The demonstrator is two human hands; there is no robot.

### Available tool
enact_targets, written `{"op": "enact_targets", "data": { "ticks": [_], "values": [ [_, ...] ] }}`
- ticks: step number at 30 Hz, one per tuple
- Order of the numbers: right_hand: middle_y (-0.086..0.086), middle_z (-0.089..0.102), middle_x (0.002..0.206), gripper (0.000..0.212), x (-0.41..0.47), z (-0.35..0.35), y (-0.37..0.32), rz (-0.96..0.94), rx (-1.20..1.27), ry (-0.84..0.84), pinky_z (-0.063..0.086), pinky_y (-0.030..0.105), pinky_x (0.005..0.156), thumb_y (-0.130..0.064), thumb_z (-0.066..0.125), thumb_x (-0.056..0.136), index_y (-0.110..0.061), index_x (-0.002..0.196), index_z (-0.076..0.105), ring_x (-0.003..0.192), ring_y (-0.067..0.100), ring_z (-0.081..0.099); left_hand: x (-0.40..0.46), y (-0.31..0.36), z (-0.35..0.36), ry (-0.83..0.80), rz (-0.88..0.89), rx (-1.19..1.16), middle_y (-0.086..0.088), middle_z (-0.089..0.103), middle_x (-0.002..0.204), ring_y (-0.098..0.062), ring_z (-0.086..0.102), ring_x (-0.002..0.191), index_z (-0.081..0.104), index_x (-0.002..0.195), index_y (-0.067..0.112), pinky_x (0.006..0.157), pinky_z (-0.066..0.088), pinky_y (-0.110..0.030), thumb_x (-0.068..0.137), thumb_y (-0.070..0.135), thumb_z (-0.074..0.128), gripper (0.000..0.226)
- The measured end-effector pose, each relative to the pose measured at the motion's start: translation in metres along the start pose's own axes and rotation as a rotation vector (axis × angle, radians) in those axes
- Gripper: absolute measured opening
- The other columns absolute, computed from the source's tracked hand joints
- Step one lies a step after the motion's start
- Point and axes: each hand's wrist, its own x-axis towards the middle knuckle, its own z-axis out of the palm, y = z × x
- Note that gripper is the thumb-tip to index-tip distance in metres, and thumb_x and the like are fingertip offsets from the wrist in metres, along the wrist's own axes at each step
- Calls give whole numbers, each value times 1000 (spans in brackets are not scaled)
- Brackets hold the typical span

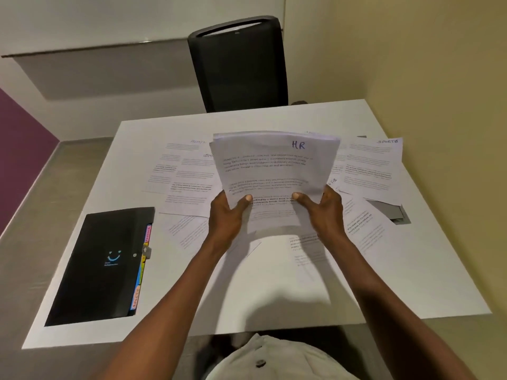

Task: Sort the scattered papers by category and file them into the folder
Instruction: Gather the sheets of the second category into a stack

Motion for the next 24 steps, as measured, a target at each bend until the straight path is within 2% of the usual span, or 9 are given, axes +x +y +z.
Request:
{"op": "enact_targets", "data": {
  "ticks": [3, 6, 9, 11, 14, 17, 20, 24],
  "values": [
    [-4, 73, 101, 38, -6, 0, 19, 81, 17, -54, 55, 18, 69, -16, 80, 78, -14, 113, 67, 86, 4, 69, -5, -19, 0, 1, -61, 20, 11, 74, 105, -4, 70, 93, 68, 114, 22, 75, 56, -18, 82, 18, 80, 34],
    [-5, 73, 99, 33, -12, 1, 39, 131, -2, -114, 56, 24, 70, -12, 79, 78, -18, 109, 67, 87, 8, 71, -10, -36, 2, 7, -129, 31, 5, 74, 104, -7, 71, 91, 68, 111, 19, 68, 55, -17, 78, 13, 83, 37],
    [-9, 73, 97, 28, -16, 5, 46, 145, -28, -118, 54, 19, 67, -14, 76, 81, -21, 106, 68, 88, 9, 70, -10, -41, 9, 46, -158, 31, 5, 73, 102, -13, 70, 94, 68, 111, 16, 63, 53, -12, 82, 11, 79, 31],
    [-9, 72, 97, 28, -15, 8, 37, 139, -7, -115, 53, 15, 64, -14, 75, 82, -21, 108, 67, 90, 11, 69, -6, -38, 12, 85, -144, 27, 6, 73, 101, -15, 70, 95, 68, 111, 16, 67, 55, -17, 84, 14, 77, 29],
    [-8, 70, 100, 31, -9, 8, 25, 113, 23, -103, 53, 12, 65, -16, 74, 83, -20, 113, 65, 91, 5, 67, 2, -31, 11, 130, -101, 1, 7, 74, 102, -12, 70, 95, 68, 111, 20, 76, 57, -28, 84, 20, 78, 29],
    [-5, 71, 100, 31, -9, 11, 32, 146, 60, -115, 53, 14, 66, -11, 75, 82, -19, 110, 66, 91, 10, 68, 1, -40, 10, 116, -122, 33, 7, 73, 102, -9, 69, 94, 67, 114, 18, 73, 56, -21, 84, 19, 78, 31],
    [6, 66, 99, 34, -19, 19, 51, 241, 15, -127, 46, 5, 56, 3, 71, 82, -1, 114, 63, 83, 17, 64, -2, -65, 13, 67, -197, 132, -3, 71, 112, -22, 67, 105, 64, 122, 10, 77, 52, -25, 89, 18, 72, 35],
    [1, 67, 99, 36, -5, 23, 47, 202, -52, -61, 47, 5, 57, -7, 75, 81, -7, 116, 63, 92, 21, 66, 11, -51, 10, 36, -147, 193, 2, 69, 111, -17, 66, 100, 63, 124, 14, 73, 49, -20, 95, 22, 64, 30]
  ]
}}
